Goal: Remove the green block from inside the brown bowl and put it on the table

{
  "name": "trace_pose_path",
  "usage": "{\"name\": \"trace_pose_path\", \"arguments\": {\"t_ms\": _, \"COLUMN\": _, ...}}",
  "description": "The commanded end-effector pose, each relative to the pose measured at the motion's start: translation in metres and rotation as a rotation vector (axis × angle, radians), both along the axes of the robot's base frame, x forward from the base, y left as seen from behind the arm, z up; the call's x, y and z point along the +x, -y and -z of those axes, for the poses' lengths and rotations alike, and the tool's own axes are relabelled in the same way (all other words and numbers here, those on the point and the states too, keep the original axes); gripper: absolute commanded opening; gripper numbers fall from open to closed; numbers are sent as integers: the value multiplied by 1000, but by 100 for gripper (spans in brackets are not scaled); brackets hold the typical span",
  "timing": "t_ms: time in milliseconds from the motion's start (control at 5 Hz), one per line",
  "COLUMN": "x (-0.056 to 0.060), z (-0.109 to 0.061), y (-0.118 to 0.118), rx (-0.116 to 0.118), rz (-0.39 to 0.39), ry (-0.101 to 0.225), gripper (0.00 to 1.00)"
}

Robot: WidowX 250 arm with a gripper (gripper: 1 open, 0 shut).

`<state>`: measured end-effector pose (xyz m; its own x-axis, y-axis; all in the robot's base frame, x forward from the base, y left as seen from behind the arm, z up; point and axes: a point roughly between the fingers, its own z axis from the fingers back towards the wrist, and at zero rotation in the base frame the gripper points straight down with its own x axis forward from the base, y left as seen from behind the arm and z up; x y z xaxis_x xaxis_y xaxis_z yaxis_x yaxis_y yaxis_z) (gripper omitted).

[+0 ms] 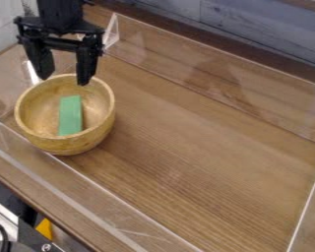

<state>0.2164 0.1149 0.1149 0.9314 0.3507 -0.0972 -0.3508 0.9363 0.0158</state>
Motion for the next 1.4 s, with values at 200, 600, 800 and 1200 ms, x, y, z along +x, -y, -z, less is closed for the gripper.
{"name": "trace_pose_path", "arguments": {"t_ms": 200, "x": -10, "z": -9, "y": -6, "rx": 22, "rz": -107, "ry": 30, "gripper": 100}}
{"name": "trace_pose_path", "arguments": {"t_ms": 600, "x": -21, "z": -14, "y": -2, "rx": 21, "rz": -154, "ry": 29, "gripper": 100}}
{"name": "trace_pose_path", "arguments": {"t_ms": 800, "x": -27, "z": -13, "y": -1, "rx": 20, "rz": -157, "ry": 30, "gripper": 100}}
{"name": "trace_pose_path", "arguments": {"t_ms": 1200, "x": -30, "z": -3, "y": -2, "rx": 19, "rz": -134, "ry": 21, "gripper": 100}}
